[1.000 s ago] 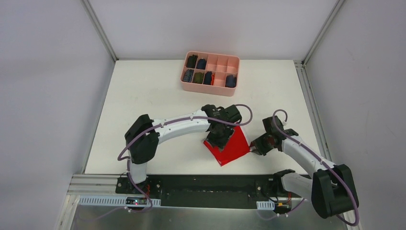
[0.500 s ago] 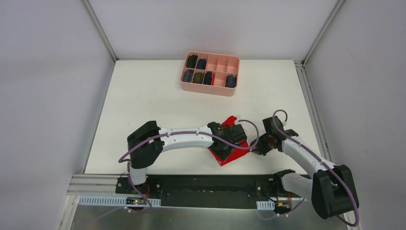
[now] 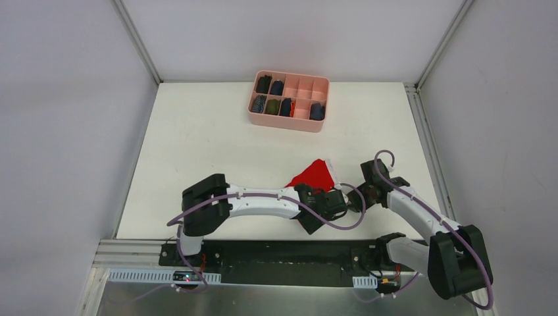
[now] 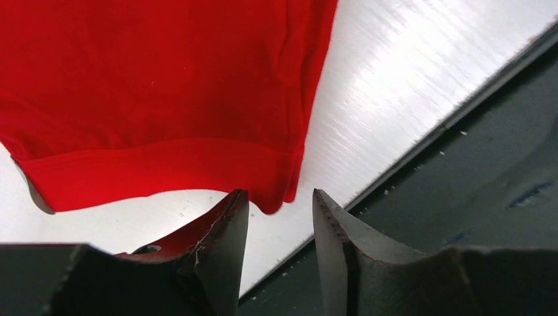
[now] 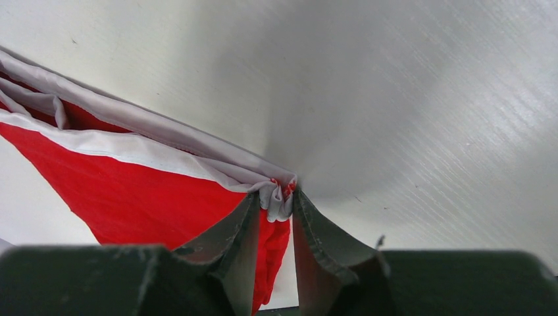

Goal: Roll the underwear
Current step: Fold the underwear at the center of the board.

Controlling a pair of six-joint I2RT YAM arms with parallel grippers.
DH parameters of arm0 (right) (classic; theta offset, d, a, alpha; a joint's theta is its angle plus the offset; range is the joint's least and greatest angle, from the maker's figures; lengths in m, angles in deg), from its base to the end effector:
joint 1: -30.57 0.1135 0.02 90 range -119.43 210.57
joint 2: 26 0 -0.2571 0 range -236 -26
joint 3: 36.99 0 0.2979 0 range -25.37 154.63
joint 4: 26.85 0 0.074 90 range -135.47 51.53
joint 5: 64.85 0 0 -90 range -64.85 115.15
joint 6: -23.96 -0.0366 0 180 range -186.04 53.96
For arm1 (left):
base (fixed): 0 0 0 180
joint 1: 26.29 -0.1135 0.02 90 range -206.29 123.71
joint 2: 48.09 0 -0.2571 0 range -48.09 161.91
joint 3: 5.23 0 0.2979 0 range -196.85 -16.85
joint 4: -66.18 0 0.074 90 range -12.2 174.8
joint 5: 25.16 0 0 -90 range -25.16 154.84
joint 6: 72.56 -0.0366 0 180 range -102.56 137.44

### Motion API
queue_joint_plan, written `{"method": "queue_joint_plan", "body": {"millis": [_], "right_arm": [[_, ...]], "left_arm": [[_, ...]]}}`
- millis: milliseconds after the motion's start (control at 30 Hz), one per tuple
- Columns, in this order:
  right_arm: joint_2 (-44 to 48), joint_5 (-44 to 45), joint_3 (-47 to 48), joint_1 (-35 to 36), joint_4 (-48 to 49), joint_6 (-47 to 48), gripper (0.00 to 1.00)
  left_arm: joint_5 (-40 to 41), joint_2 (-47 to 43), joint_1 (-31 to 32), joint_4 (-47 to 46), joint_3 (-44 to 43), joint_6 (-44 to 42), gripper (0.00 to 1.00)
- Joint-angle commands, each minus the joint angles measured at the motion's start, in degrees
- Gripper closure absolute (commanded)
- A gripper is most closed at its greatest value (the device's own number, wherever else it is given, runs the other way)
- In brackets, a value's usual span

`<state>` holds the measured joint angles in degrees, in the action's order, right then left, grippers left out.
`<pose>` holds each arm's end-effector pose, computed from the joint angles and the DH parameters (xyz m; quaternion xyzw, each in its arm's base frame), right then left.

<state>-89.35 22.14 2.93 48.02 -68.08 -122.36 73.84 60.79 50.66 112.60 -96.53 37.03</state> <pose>0.2144 0.0694 0.1249 0.3191 0.9217 0.1521 0.1600 0.1039 -0.4229 0.1678 0.4507 0.8607 -0.1165 0.2063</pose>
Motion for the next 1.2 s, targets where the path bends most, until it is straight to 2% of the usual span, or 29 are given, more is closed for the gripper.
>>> {"method": "queue_joint_plan", "body": {"millis": [0,200,333,567,800,1067,1167], "right_arm": [[-1.2,1.9,0.5,0.1,-1.7,1.0,0.73],[-2.0,2.0,1.0,0.1,-1.7,1.3,0.73],[-2.7,2.0,1.7,0.1,-1.7,1.6,0.73],[-4.2,2.0,2.6,0.1,-1.5,2.0,0.73],[-4.6,2.1,3.0,0.1,-1.5,2.1,0.73],[-1.3,4.0,3.5,0.0,-4.8,2.4,0.7],[0.5,4.9,3.7,0.0,-6.3,2.6,0.68]], "left_arm": [[3.2,2.0,-0.1,0.3,-2.0,-2.8,0.59],[4.2,3.9,0.5,0.3,-2.6,-3.7,0.6],[4.9,4.4,0.7,0.3,-3.1,-4.5,0.65],[4.3,4.3,0.8,0.3,-4.1,-6.1,0.59],[4.4,6.4,0.9,0.2,-4.7,-7.0,0.6],[5.1,8.5,0.8,-0.5,-3.7,-7.1,0.69],[5.7,8.5,0.8,-0.5,-3.4,-6.9,0.85]]}}
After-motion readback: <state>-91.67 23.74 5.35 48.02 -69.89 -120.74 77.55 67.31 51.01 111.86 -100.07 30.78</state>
